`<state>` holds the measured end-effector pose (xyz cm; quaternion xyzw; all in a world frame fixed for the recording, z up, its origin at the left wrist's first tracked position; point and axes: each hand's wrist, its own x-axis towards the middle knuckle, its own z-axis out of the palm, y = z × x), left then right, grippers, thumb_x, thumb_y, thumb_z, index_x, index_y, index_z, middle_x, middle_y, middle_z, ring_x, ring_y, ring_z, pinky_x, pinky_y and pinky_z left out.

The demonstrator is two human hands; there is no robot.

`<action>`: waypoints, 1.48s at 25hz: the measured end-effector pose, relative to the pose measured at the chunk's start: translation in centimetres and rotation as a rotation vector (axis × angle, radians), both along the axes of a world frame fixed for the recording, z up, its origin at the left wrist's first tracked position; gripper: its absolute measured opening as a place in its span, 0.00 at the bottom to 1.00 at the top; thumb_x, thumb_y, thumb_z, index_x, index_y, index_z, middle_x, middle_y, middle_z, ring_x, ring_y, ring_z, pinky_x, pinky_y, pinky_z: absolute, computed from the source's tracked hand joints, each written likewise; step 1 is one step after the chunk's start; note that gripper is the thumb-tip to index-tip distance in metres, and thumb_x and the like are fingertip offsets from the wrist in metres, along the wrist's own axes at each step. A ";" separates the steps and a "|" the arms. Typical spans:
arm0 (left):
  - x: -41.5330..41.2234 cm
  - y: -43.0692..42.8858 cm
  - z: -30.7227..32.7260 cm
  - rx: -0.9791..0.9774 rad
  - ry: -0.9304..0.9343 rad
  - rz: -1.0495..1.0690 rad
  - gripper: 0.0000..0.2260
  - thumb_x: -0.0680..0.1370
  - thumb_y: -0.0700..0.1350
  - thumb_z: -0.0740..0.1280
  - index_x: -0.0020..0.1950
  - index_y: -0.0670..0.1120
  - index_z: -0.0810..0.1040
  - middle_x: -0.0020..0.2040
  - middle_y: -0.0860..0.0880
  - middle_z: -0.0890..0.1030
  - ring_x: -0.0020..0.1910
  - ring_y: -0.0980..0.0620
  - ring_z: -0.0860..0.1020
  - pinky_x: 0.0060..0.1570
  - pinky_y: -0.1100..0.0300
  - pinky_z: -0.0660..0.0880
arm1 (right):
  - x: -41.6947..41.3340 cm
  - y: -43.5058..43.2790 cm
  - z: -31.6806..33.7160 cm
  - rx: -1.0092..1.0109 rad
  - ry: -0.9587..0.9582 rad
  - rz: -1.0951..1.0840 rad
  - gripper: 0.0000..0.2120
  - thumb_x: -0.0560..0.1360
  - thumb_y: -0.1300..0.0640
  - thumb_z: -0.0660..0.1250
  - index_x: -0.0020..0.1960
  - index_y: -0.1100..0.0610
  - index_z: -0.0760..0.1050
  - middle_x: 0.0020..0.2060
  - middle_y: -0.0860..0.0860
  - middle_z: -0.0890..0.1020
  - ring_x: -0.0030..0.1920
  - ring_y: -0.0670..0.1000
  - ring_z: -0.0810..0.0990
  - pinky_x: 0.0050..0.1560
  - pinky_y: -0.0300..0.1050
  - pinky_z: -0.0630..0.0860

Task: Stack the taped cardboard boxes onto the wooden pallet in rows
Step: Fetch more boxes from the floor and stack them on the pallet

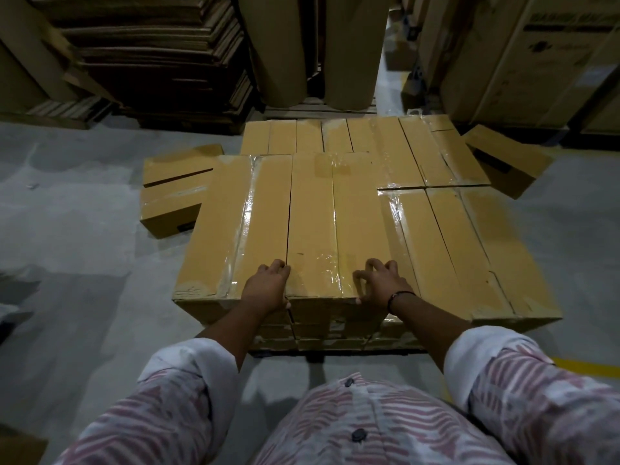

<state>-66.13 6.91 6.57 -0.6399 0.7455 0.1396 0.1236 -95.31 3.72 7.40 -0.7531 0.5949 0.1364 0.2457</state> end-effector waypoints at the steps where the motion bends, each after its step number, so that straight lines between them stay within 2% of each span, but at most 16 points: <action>1: 0.0 0.0 0.0 -0.002 -0.001 -0.002 0.42 0.70 0.54 0.80 0.79 0.48 0.63 0.77 0.47 0.64 0.70 0.41 0.69 0.61 0.46 0.78 | 0.0 -0.1 0.1 0.005 0.002 0.000 0.34 0.73 0.44 0.75 0.75 0.41 0.66 0.77 0.50 0.57 0.73 0.62 0.55 0.68 0.64 0.70; 8: -0.2 -0.2 0.4 -0.017 -0.005 0.008 0.41 0.69 0.65 0.76 0.75 0.48 0.68 0.72 0.48 0.68 0.66 0.42 0.72 0.56 0.46 0.80 | 0.2 0.5 0.3 -0.011 0.017 0.008 0.33 0.74 0.44 0.73 0.76 0.42 0.64 0.77 0.50 0.57 0.73 0.62 0.56 0.68 0.63 0.71; 11: -1.0 -0.9 1.1 -0.029 -0.031 0.024 0.35 0.71 0.70 0.71 0.68 0.47 0.74 0.66 0.46 0.71 0.60 0.43 0.76 0.53 0.47 0.80 | 0.0 0.7 0.3 -0.019 0.004 0.008 0.33 0.75 0.43 0.72 0.76 0.41 0.64 0.77 0.49 0.56 0.74 0.62 0.55 0.68 0.64 0.70; 14: -1.9 -2.4 2.1 -0.036 -0.093 -0.001 0.29 0.75 0.69 0.67 0.62 0.46 0.78 0.62 0.45 0.74 0.56 0.43 0.77 0.52 0.49 0.78 | -0.8 0.5 0.1 -0.028 -0.077 -0.028 0.28 0.77 0.44 0.69 0.75 0.41 0.66 0.78 0.48 0.57 0.75 0.60 0.55 0.70 0.63 0.67; 18: -4.5 -5.0 2.6 -0.096 -0.115 -0.108 0.28 0.77 0.67 0.66 0.67 0.48 0.76 0.68 0.45 0.73 0.60 0.43 0.77 0.53 0.48 0.77 | -2.3 -0.9 -1.1 -0.162 -0.161 -0.189 0.28 0.79 0.49 0.66 0.78 0.43 0.62 0.80 0.50 0.54 0.77 0.59 0.54 0.72 0.63 0.64; 23: -10.9 -9.1 2.7 -0.079 -0.065 -0.120 0.30 0.77 0.66 0.66 0.72 0.49 0.73 0.73 0.44 0.70 0.64 0.41 0.75 0.55 0.46 0.78 | -4.7 -6.2 -2.1 -0.103 -0.314 -0.327 0.29 0.81 0.55 0.64 0.80 0.48 0.59 0.80 0.54 0.54 0.77 0.61 0.56 0.74 0.59 0.65; 29: -17.8 -13.2 2.7 0.043 -0.090 -0.020 0.32 0.77 0.65 0.68 0.75 0.49 0.69 0.81 0.43 0.58 0.70 0.38 0.70 0.63 0.43 0.76 | -8.2 -12.3 -2.8 -0.007 -0.355 -0.167 0.31 0.79 0.56 0.67 0.79 0.50 0.60 0.80 0.54 0.55 0.77 0.62 0.60 0.75 0.56 0.65; 37: -23.3 -15.3 3.0 0.132 -0.108 0.043 0.36 0.78 0.63 0.68 0.80 0.49 0.61 0.83 0.42 0.52 0.75 0.37 0.65 0.68 0.43 0.72 | -10.5 -16.7 -3.2 0.075 -0.403 -0.037 0.31 0.80 0.58 0.65 0.80 0.52 0.59 0.81 0.55 0.51 0.77 0.60 0.63 0.74 0.53 0.67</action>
